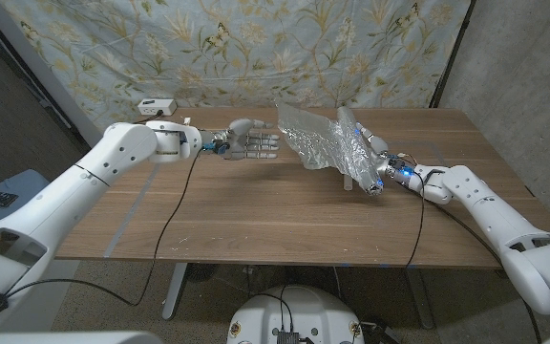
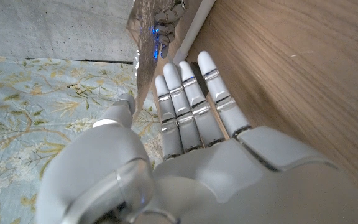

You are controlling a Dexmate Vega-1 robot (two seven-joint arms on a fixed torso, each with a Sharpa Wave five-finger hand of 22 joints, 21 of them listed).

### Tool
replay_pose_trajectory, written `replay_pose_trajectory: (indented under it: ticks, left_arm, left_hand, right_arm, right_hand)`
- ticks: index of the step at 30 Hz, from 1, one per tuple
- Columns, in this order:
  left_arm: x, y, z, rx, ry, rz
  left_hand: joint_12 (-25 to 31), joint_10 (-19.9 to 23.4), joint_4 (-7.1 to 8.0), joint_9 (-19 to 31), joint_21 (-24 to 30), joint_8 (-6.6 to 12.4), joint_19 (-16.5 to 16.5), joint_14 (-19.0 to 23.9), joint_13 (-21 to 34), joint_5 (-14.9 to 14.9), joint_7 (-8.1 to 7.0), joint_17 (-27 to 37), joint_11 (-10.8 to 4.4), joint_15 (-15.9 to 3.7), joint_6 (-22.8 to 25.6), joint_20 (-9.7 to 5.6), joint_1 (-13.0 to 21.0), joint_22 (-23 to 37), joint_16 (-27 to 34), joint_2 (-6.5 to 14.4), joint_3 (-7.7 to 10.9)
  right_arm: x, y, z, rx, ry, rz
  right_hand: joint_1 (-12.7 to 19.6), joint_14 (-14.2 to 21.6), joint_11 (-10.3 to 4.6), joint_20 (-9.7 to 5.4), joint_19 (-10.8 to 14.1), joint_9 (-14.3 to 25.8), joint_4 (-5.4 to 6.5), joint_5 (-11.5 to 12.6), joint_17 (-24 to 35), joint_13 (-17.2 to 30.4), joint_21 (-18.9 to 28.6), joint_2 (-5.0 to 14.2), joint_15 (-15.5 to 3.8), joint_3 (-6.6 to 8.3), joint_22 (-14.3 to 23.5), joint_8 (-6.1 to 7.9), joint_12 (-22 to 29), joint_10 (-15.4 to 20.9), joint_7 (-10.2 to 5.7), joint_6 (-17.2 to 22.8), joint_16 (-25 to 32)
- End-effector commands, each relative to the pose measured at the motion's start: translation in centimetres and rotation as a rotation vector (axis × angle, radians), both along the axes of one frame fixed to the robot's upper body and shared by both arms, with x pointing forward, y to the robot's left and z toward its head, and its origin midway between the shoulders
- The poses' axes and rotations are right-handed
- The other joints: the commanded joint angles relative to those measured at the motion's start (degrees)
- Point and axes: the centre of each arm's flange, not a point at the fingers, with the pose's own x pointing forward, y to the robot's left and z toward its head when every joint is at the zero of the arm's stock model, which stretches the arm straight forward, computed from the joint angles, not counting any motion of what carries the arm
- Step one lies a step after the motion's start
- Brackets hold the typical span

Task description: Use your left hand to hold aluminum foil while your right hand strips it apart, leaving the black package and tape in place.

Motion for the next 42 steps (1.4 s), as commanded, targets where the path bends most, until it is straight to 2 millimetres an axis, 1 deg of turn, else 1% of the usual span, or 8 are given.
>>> replay_pose_trajectory:
  ticks: [1, 7, 19, 27, 30, 33, 36, 42]
  left_arm:
    - [-0.2, -0.8, 1.3, 0.037, 0.001, -0.094]
    - [-0.3, -1.3, 1.7, 0.053, 0.011, -0.089]
    - [1.5, -3.8, 2.6, 0.076, 0.023, -0.123]
    - [2.7, -5.3, 2.3, 0.08, 0.054, -0.146]
    - [3.0, -5.8, 2.1, 0.083, 0.066, -0.156]
    - [3.2, -6.1, 1.9, 0.068, 0.082, -0.156]
    - [3.4, -6.3, 1.7, 0.064, 0.094, -0.157]
    - [3.7, -6.8, 1.3, 0.063, 0.11, -0.155]
  left_hand:
    - [-2.2, -2.9, 0.11, -0.8, -0.7, -1.94, -0.4, -1.8, -1.1, -0.3, 1.25, -0.4, 1.67, 1.29, -2.5, 0.75, -2.2, 0.0, -0.6, -1.4, -1.17]
    - [-3.3, -4.0, 0.1, -1.3, -1.0, -2.81, -0.7, -2.5, -1.6, -0.3, 1.78, -0.7, 2.54, 2.03, -3.6, 1.29, -3.1, 0.0, -0.7, -1.9, -1.51]
    - [-4.0, -3.7, -0.57, -1.8, -1.1, -3.17, -0.2, -1.7, -2.3, 0.0, 1.98, -1.1, 2.63, 1.84, -3.4, 1.35, -2.8, 0.0, -0.4, -1.5, -0.89]
    - [-4.0, -2.7, -0.88, -2.1, -1.1, -3.17, 0.1, -1.1, -2.4, 0.2, 1.8, -1.3, 2.57, 1.65, -2.8, 1.33, -2.6, 0.0, 0.0, -1.2, -0.51]
    - [-4.0, -2.2, -1.41, -2.2, -1.1, -3.15, 0.3, -0.7, -2.5, 0.4, 1.81, -1.2, 2.49, 1.58, -2.5, 1.34, -1.8, 0.0, 0.3, -0.7, -0.02]
    - [-3.7, -1.1, -2.4, -2.2, -1.0, -2.88, 0.9, 0.2, -2.3, 0.7, 1.9, -0.8, 2.32, 0.71, -1.6, 1.06, -0.4, 0.0, 1.1, 0.0, 0.62]
    - [-3.4, -0.3, -2.73, -2.2, -0.8, -2.77, 1.5, 1.0, -2.2, 0.8, 1.82, -0.7, 1.86, 0.19, -1.3, 0.72, 0.1, 0.0, 1.6, 0.3, 0.79]
    - [-3.5, -0.1, -3.56, -2.1, -0.8, -2.78, 1.6, 0.9, -2.0, 1.0, 1.99, -0.4, 1.98, 0.06, -1.3, 0.56, 1.2, 0.1, 2.0, 0.3, 0.95]
  right_arm:
    - [-0.3, -0.3, -0.3, -0.019, -0.001, -0.003]
    - [-0.4, -0.3, -0.3, -0.027, -0.005, 0.0]
    - [-0.6, 0.0, -0.4, -0.027, -0.014, 0.006]
    - [-0.8, -0.1, -0.6, -0.024, -0.017, -0.002]
    - [-0.9, -0.2, -0.5, -0.024, -0.018, -0.005]
    - [-0.9, -0.2, -0.5, -0.027, -0.02, -0.005]
    - [-1.0, -0.2, -0.4, -0.031, -0.021, -0.005]
    - [-0.9, 0.0, -0.2, -0.037, -0.029, 0.0]
  right_hand:
    - [0.2, 0.2, -0.03, 0.32, 0.2, 0.2, -0.02, 0.4, 0.4, 0.3, -0.1, 0.68, -0.04, -0.38, 0.2, 0.18, 0.0, -0.1, 3.69, -0.2, 0.0]
    - [0.3, 0.1, -0.05, 0.34, 0.2, 0.2, -0.07, 0.5, 0.5, 0.4, -0.2, 0.83, 0.0, -0.42, 0.2, 0.21, -0.1, -0.2, 3.68, -0.1, 0.0]
    - [0.7, 0.1, 0.03, 0.35, 0.2, 0.2, -0.2, 0.7, 0.8, 0.6, -0.4, 1.11, -0.01, -0.56, 0.2, 0.29, 0.0, -0.1, 3.69, 0.0, -0.1]
    - [0.9, 0.0, 0.05, 0.35, 0.3, 0.2, -0.28, 0.8, 1.0, 0.7, -0.6, 1.28, 0.02, -0.75, 0.2, 0.33, -0.1, -0.2, 3.68, 0.0, -0.2]
    - [1.0, 0.2, 0.09, 0.4, 0.3, 0.2, -0.3, 0.9, 1.0, 0.8, -0.7, 1.38, 0.01, -0.82, 0.2, 0.34, -0.1, -0.2, 3.68, 0.0, -0.1]
    - [1.0, 0.1, -0.01, 0.36, 0.3, 0.2, -0.31, 0.9, 1.1, 0.9, -0.8, 1.44, 0.01, -0.88, 0.2, 0.34, -0.1, -0.2, 3.68, 0.0, -0.2]
    - [1.1, 0.1, -0.14, 0.36, 0.3, 0.2, -0.3, 0.9, 1.2, 0.9, -0.8, 1.58, -0.04, -0.89, 0.3, 0.34, -0.1, -0.2, 3.67, 0.0, -0.2]
    - [1.3, 0.1, -0.08, 0.29, 0.3, 0.2, -0.38, 0.9, 1.3, 1.0, -0.9, 1.84, -0.07, -0.86, 0.3, 0.35, -0.1, -0.2, 3.66, 0.0, -0.2]
